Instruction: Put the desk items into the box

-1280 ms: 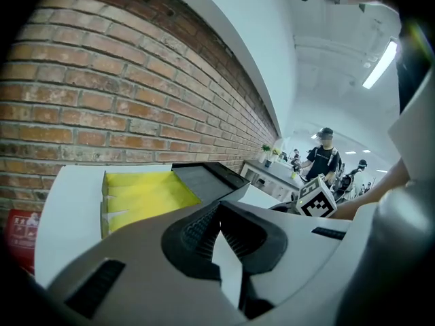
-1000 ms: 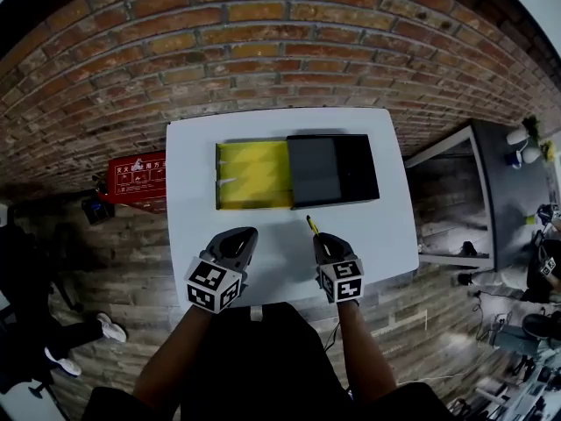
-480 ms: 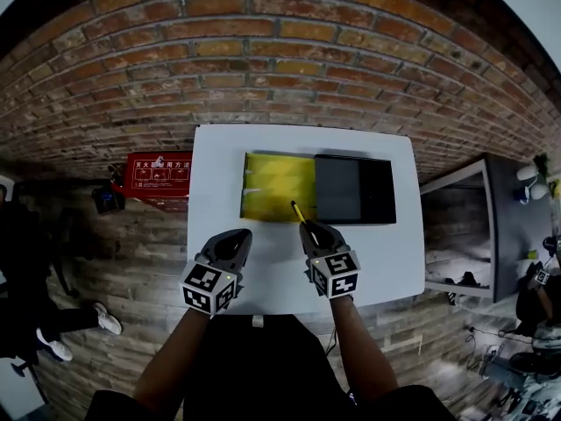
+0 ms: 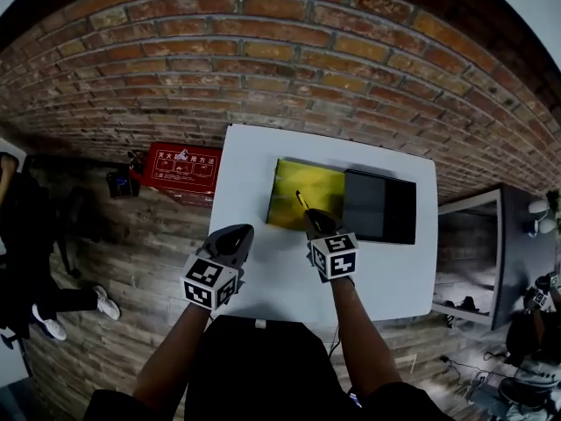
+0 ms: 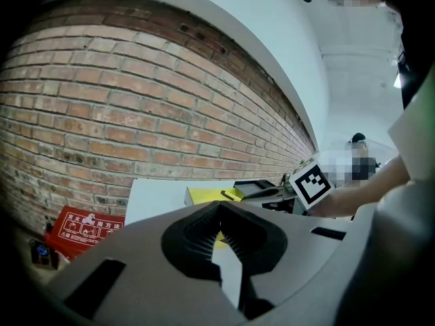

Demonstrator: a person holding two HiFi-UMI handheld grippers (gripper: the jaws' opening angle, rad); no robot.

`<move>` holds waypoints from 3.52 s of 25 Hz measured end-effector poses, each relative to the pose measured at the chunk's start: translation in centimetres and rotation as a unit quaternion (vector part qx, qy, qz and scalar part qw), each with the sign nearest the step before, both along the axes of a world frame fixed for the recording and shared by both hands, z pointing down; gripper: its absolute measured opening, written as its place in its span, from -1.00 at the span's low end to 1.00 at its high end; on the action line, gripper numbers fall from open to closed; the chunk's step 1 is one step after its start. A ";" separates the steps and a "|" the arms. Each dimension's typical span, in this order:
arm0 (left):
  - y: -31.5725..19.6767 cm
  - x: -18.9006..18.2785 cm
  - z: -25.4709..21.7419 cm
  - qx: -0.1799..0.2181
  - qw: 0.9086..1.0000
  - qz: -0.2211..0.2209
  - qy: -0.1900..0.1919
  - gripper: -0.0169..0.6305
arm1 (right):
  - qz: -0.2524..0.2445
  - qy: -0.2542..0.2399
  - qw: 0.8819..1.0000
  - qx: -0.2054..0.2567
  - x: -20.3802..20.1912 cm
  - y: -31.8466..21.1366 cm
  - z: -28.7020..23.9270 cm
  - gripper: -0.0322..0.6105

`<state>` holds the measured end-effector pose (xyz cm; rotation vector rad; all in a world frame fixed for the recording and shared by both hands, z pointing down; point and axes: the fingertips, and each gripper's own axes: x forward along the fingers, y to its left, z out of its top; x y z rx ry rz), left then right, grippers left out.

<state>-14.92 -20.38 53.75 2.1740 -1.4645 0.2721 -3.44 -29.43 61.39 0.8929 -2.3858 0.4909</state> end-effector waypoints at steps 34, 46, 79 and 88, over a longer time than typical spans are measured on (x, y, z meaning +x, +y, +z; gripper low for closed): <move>-0.8 -4.2 2.8 -0.036 0.999 -0.021 0.008 -0.91 | -0.099 0.138 0.982 -0.087 -4.7 -3.1 9.0 -0.77; 0.0 -3.6 2.8 -0.038 0.999 -0.020 0.004 -0.91 | -0.108 0.141 0.981 -0.077 -4.2 -2.5 9.0 -0.76; -0.1 3.6 -3.0 0.023 0.999 0.033 -0.005 -0.91 | 0.005 -0.108 0.994 -0.012 5.3 4.8 -6.6 -0.80; 1.0 5.6 -4.6 0.034 0.998 0.050 -0.003 -0.91 | 0.054 -0.148 0.987 0.030 10.7 7.5 -11.1 -0.81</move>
